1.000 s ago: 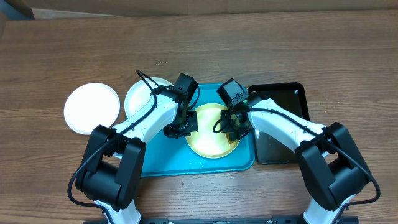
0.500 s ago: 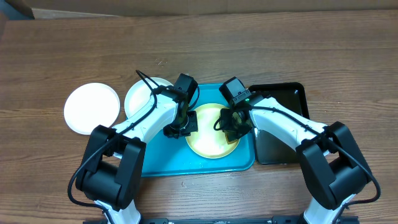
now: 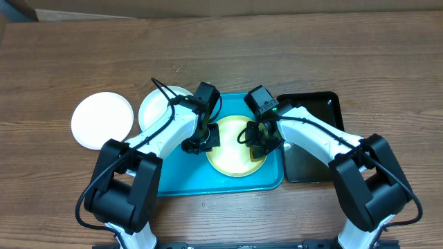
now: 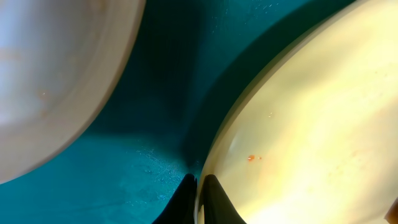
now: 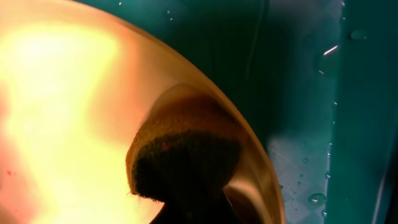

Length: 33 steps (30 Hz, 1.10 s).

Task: Clean dirty plates on tray and stack at the side
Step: 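Wipe the yellow plate with the sponge in the right gripper, then return the sponge to the black tray and release it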

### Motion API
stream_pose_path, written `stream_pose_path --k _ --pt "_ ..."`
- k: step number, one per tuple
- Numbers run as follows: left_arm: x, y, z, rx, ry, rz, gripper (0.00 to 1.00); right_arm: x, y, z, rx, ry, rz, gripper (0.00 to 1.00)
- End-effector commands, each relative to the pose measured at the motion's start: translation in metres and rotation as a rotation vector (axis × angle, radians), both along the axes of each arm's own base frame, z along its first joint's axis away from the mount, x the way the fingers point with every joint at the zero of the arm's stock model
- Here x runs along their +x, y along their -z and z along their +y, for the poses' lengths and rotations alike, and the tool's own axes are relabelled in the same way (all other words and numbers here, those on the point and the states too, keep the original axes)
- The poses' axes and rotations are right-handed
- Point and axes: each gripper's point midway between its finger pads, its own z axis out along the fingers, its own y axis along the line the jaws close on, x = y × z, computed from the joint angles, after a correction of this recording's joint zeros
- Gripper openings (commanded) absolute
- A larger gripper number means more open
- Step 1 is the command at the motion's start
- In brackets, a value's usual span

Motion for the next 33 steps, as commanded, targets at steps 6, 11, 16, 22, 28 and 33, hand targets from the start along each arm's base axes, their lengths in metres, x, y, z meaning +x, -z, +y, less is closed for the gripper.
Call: stream_pose_path --k 6,11,16,22,28,33 --pt "0.005 -0.009 0.0 0.013 0.002 -0.034 0.06 -0.003 0.012 0.014 0.064 0.03 0.05 0.04" --pt "0.005 -0.009 0.0 0.014 0.002 -0.035 0.06 -0.007 0.004 0.055 0.213 -0.041 0.04 0.04" --pt "0.005 -0.009 0.0 0.016 0.002 -0.035 0.06 -0.01 -0.007 0.094 0.319 -0.138 -0.013 0.04" --pt "0.004 -0.009 0.0 0.016 0.01 -0.035 0.06 0.007 -0.052 0.116 0.536 -0.218 -0.051 0.04" --pt "0.004 -0.009 0.0 0.017 0.013 -0.034 0.06 0.043 -0.111 0.037 0.53 -0.161 -0.159 0.04" --pt "0.004 -0.009 0.0 0.016 0.013 -0.035 0.08 0.047 -0.121 -0.047 0.382 -0.04 -0.176 0.04"
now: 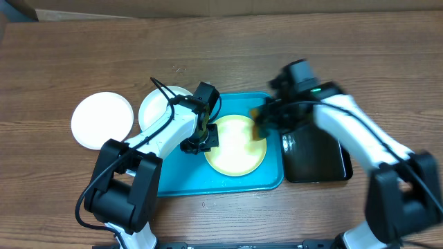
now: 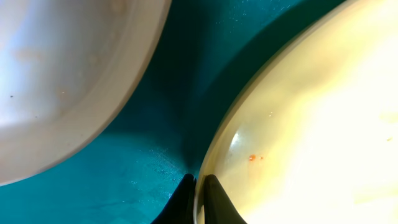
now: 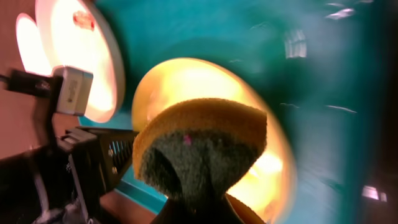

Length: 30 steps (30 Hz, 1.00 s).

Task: Clean dirty plates on tray and stack at the side
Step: 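Return the sponge to the black tray and release it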

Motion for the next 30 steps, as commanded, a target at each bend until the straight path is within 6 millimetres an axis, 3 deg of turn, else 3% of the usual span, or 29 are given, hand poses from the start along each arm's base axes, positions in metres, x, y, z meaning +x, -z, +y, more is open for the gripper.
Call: stream_pose_path --k 1,4,8,25,27,30 --pt "0.005 -0.009 -0.005 -0.01 0.01 -0.036 0.09 0.014 -0.027 -0.059 -0.111 0.059 -0.106 0.04" --pt "0.006 -0.009 -0.005 -0.014 0.01 -0.038 0.1 0.01 -0.012 -0.119 -0.29 0.172 -0.044 0.04" --pt "0.007 -0.009 -0.006 -0.016 0.009 -0.042 0.1 0.002 0.003 -0.166 -0.462 0.25 -0.001 0.04" --pt "0.007 -0.009 -0.007 -0.02 0.007 -0.043 0.13 -0.016 0.07 -0.176 -0.516 0.263 -0.015 0.05" --pt "0.007 -0.01 -0.007 -0.021 0.007 -0.043 0.13 -0.019 0.073 -0.176 -0.518 0.261 -0.009 0.34" --pt "0.007 -0.01 -0.007 -0.021 0.007 -0.043 0.13 -0.016 0.07 -0.176 -0.516 0.264 -0.018 0.49"
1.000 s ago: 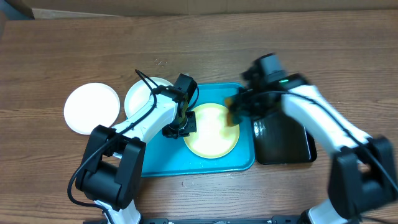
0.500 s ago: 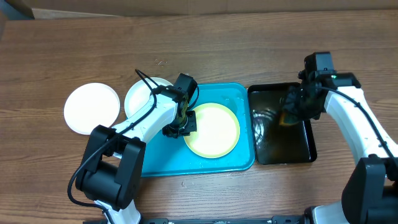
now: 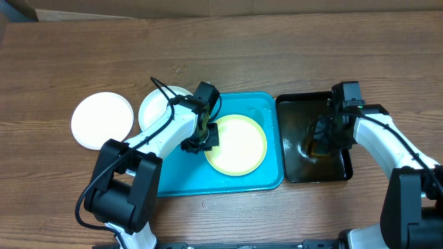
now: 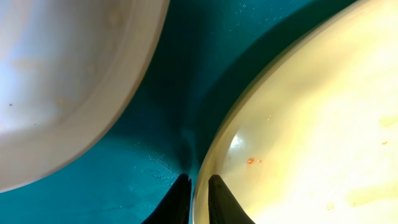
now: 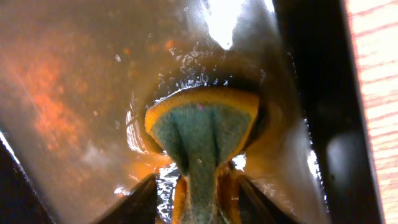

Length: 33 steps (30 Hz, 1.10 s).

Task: Clean dirty plates on tray and stack at the side
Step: 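Return the sponge to the black tray and release it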

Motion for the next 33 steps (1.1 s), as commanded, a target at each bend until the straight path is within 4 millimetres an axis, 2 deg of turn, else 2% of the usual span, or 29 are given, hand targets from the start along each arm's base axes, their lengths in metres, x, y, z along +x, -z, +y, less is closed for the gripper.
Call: stream_pose_path --k 1,2,5,7,10,13,14,15,16,17,19,20,21,22,23,24,28,33 --pt "0.004 -0.009 -0.005 -0.015 0.007 -0.029 0.14 0.008 -0.008 -0.001 -0.012 -0.006 -0.036 0.5" --pt "0.004 -0.009 -0.005 -0.015 0.007 -0.029 0.14 0.011 -0.011 0.0 -0.012 -0.006 -0.044 0.51" --pt "0.004 -0.009 -0.005 -0.015 0.007 -0.029 0.14 0.017 -0.012 -0.006 -0.043 0.002 -0.068 0.65" --pt "0.004 -0.009 -0.005 -0.014 0.007 -0.028 0.14 0.013 -0.01 -0.011 -0.074 0.008 -0.051 0.68" --pt "0.003 -0.009 -0.005 -0.014 0.007 -0.027 0.14 0.004 -0.003 -0.007 -0.054 0.008 -0.023 0.68" --pt "0.004 -0.009 -0.006 -0.015 0.007 -0.03 0.14 -0.003 0.007 -0.001 -0.047 -0.008 -0.014 0.63" --pt "0.005 -0.009 -0.006 -0.017 0.007 -0.032 0.14 -0.006 0.01 0.0 -0.047 -0.013 -0.011 0.61" --pt "0.005 -0.01 -0.006 -0.018 0.007 -0.032 0.15 -0.008 0.013 0.001 -0.047 -0.018 -0.008 0.51" --pt "0.005 -0.01 -0.006 -0.019 0.007 -0.031 0.15 -0.011 0.015 0.003 -0.048 -0.023 -0.003 0.28" --pt "0.005 -0.01 -0.006 -0.019 0.007 -0.031 0.15 -0.013 0.017 0.004 -0.048 -0.028 0.003 0.11" --pt "0.004 -0.01 -0.006 -0.018 0.007 -0.03 0.21 -0.013 0.017 0.004 -0.051 -0.044 0.002 0.1" --pt "0.004 -0.009 -0.006 -0.018 0.007 -0.029 0.22 -0.011 0.015 0.004 -0.053 -0.058 -0.006 0.23" --pt "0.004 -0.009 -0.006 -0.017 0.007 -0.028 0.23 -0.007 0.012 0.004 -0.054 -0.059 -0.017 0.47" --pt "0.004 -0.009 -0.006 -0.017 0.007 -0.027 0.24 -0.002 0.009 0.003 -0.053 -0.055 -0.029 0.63" --pt "0.004 -0.009 -0.006 -0.017 0.007 -0.027 0.24 0.003 0.006 0.002 -0.052 -0.051 -0.043 0.69" --pt "0.004 -0.009 -0.006 -0.017 0.007 -0.027 0.25 0.009 0.001 0.002 -0.051 -0.047 -0.061 0.72" --pt "0.004 -0.009 -0.006 -0.017 0.007 -0.028 0.26 0.036 -0.013 0.0 -0.065 -0.037 -0.161 0.71" --pt "0.004 -0.009 -0.006 -0.017 0.007 -0.028 0.28 0.037 -0.012 -0.005 -0.092 -0.027 -0.168 0.67"
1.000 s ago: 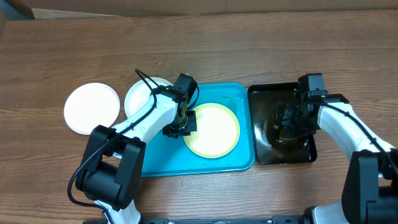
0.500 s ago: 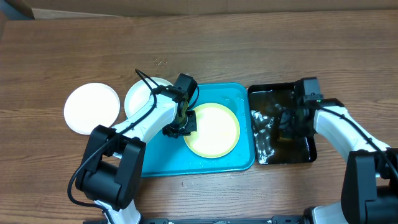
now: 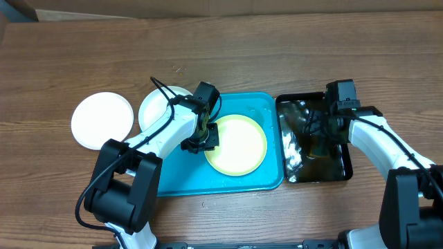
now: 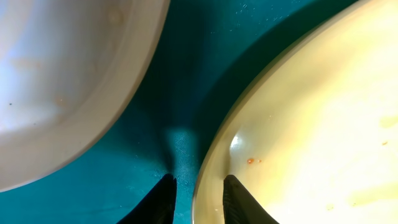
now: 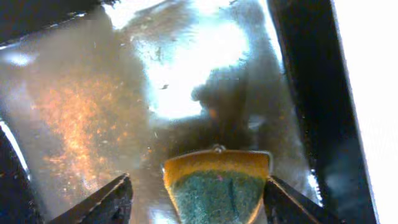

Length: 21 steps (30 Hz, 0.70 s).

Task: Clean dirty plates on tray and stack at the side
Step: 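Return the sponge to the black tray and release it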

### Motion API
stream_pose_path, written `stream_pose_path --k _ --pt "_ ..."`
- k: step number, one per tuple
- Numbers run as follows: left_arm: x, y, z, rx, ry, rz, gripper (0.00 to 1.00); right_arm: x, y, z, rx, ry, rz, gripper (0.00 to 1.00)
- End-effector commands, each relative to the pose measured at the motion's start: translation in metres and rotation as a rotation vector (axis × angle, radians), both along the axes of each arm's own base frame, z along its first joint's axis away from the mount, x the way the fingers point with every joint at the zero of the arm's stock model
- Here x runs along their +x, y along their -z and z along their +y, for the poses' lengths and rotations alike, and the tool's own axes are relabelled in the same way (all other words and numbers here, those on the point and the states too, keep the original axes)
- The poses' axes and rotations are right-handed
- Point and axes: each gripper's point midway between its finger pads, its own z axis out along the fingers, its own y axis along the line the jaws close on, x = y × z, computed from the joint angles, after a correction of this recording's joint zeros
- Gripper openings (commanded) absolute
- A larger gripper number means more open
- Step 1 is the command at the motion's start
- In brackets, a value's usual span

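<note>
A pale yellow plate (image 3: 237,144) with small orange specks lies on the teal tray (image 3: 173,181). My left gripper (image 4: 198,202) is open, its fingers straddling the yellow plate's (image 4: 311,124) left rim. A white plate (image 3: 158,107) overlaps the tray's left edge, and another white plate (image 3: 102,120) lies further left on the table. My right gripper (image 5: 199,200) is open over the black water tray (image 3: 336,169), with the yellow-and-green sponge (image 5: 217,182) lying loose between its fingers in the water.
The wooden table (image 3: 291,48) surrounds both trays. The black tray's (image 5: 308,93) raised walls frame the sponge. Both arms reach in from the near edge.
My left gripper's fingers have spread apart at the yellow plate's rim. My right gripper has opened and let go of the sponge, which now lies in the water tray.
First my left gripper pinched the yellow plate's rim while my right pressed the sponge on the plate. Then the right carried the sponge off the plate, then held it in the black tray's water. Now both grippers are open.
</note>
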Motion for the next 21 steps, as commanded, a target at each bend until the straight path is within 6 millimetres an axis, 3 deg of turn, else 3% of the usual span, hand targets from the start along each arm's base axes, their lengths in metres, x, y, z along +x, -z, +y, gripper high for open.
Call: stream_pose_path --k 1,13,16,17,19,21 --pt "0.004 -0.009 -0.006 -0.017 0.01 -0.028 0.28 0.009 -0.008 -0.007 -0.025 0.018 -0.039 0.67" --pt "0.004 -0.009 -0.006 -0.017 0.01 -0.028 0.27 -0.001 0.003 -0.007 -0.022 0.015 -0.014 0.69" --pt "0.004 -0.009 -0.006 -0.017 0.01 -0.028 0.28 -0.006 0.008 -0.007 -0.021 0.014 -0.002 0.66" --pt "0.004 -0.009 -0.006 -0.017 0.01 -0.028 0.28 -0.007 0.01 -0.007 -0.022 0.014 0.001 0.53" --pt "0.004 -0.009 -0.006 -0.017 0.01 -0.028 0.28 -0.008 0.011 -0.007 -0.021 0.014 0.001 0.07" --pt "0.004 -0.009 -0.006 -0.017 0.01 -0.028 0.29 -0.006 0.011 -0.005 -0.009 0.01 -0.009 0.04"
